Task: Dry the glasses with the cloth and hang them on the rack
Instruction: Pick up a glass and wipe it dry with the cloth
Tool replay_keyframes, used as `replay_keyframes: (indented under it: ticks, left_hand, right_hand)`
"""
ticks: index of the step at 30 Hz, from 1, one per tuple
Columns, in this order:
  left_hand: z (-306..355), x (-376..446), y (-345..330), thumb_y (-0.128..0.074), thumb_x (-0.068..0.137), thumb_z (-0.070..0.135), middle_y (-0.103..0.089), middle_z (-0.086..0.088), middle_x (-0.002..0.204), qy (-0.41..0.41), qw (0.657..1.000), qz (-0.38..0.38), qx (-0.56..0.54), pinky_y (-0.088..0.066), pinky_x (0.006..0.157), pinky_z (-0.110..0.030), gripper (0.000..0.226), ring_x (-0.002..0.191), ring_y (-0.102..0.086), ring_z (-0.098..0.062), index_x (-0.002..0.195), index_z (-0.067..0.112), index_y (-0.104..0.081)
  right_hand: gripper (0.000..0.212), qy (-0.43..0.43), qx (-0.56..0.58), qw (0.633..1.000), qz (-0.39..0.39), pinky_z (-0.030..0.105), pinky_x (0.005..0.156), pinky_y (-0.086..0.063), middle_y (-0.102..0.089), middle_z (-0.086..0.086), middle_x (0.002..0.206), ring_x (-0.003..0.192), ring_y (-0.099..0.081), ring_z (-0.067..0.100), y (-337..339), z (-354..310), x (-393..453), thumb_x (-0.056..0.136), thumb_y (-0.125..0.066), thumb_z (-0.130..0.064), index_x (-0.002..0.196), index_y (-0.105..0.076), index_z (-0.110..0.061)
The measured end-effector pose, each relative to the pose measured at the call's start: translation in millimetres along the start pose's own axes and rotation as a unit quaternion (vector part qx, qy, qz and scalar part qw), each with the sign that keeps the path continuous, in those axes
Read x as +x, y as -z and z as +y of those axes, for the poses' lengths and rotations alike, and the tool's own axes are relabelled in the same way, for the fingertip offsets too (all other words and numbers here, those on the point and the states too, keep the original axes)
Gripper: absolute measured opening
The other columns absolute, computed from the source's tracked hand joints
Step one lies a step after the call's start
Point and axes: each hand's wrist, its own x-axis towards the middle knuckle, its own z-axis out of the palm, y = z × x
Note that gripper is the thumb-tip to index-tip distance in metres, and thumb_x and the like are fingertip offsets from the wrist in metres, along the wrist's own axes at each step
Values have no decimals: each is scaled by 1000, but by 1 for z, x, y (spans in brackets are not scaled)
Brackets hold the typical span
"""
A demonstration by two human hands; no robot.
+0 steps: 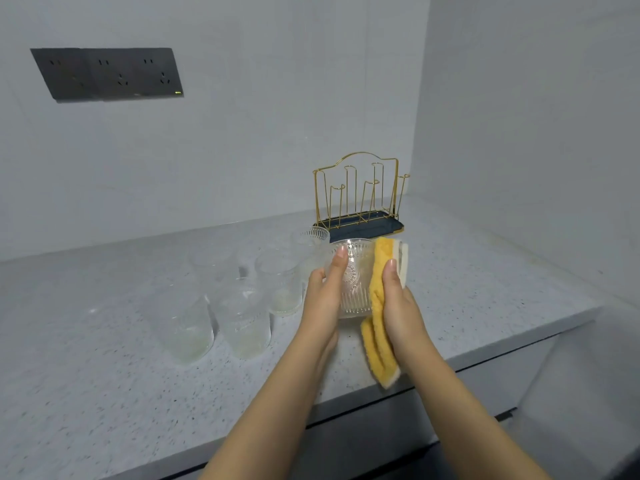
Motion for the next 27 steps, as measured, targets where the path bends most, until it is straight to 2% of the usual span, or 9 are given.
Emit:
replay_keyframes:
  ticks: [6,8,11,14,16,19,22,25,27]
  left_hand:
    - [-5,-5,6,-77,66,51,-72,3,115,-4,999,-44,-26,-56,81,-25,75,102,-70,-10,131,20,-55]
    - [-2,-3,8,-71,76,51,-71,2,117,-2,999,-5,-50,-57,79,-25,65,101,-70,-11,131,19,-56]
    - [1,0,12,-63,85,54,-64,1,124,8,999,26,-36,-50,99,-36,62,113,-63,-15,134,18,-52]
    - [1,-1,10,-60,90,49,-69,0,117,16,999,-8,-31,-53,92,-36,47,106,-67,-16,126,18,-58]
    - [2,-2,8,-59,92,43,-73,-7,114,36,996,-41,-71,-57,84,-36,43,102,-70,-21,125,15,-61]
    - [3,-4,2,-61,84,48,-70,-13,119,36,995,-46,-84,-56,85,-38,57,104,-68,-24,129,12,-58]
    - [6,-2,-1,-58,78,59,-54,0,141,-4,1000,-3,-20,-41,108,-37,77,127,-53,-15,143,19,-45]
    - [8,-1,1,-45,96,55,-35,14,150,-56,997,9,57,-26,104,-23,63,132,-34,-2,151,28,-30]
    - [2,-4,1,-49,88,65,-36,11,152,-57,996,-11,74,-27,107,-25,77,136,-34,-5,151,25,-31]
  right_hand:
    - [92,-21,-25,999,-36,43,108,-35,-50,3,137,124,-47,20,-2,-6,1,66,-23,-80,139,-41,-27]
    - [87,4,-49,998,-44,31,106,-33,-44,0,142,129,-41,17,-7,0,-9,70,-23,-77,142,-34,-29]
    - [73,83,-88,991,-62,4,91,-29,-40,-8,143,127,-36,5,-12,3,-19,79,-22,-67,142,-31,-31]
    - [81,59,-84,994,-46,29,107,-33,-44,2,142,129,-41,15,-9,-3,-9,76,-21,-71,141,-36,-25]
    - [79,6,-49,999,-22,42,104,-39,-57,6,128,118,-53,20,-4,-13,3,78,-22,-73,133,-47,-23]
    - [59,-22,35,999,-6,37,91,-49,-69,-3,100,95,-64,14,1,-20,8,86,-29,-66,117,-59,-26]
    - [71,-5,22,1000,-18,37,100,-42,-63,-5,119,111,-57,14,-2,-14,-4,76,-33,-72,127,-54,-27]
    - [68,43,-10,999,-18,22,97,-33,-50,-12,125,121,-44,10,-2,-6,-13,80,-32,-65,137,-40,-29]
    - [64,76,-26,996,-25,7,86,-32,-47,-18,121,118,-42,3,-1,-5,-15,82,-31,-61,138,-36,-32]
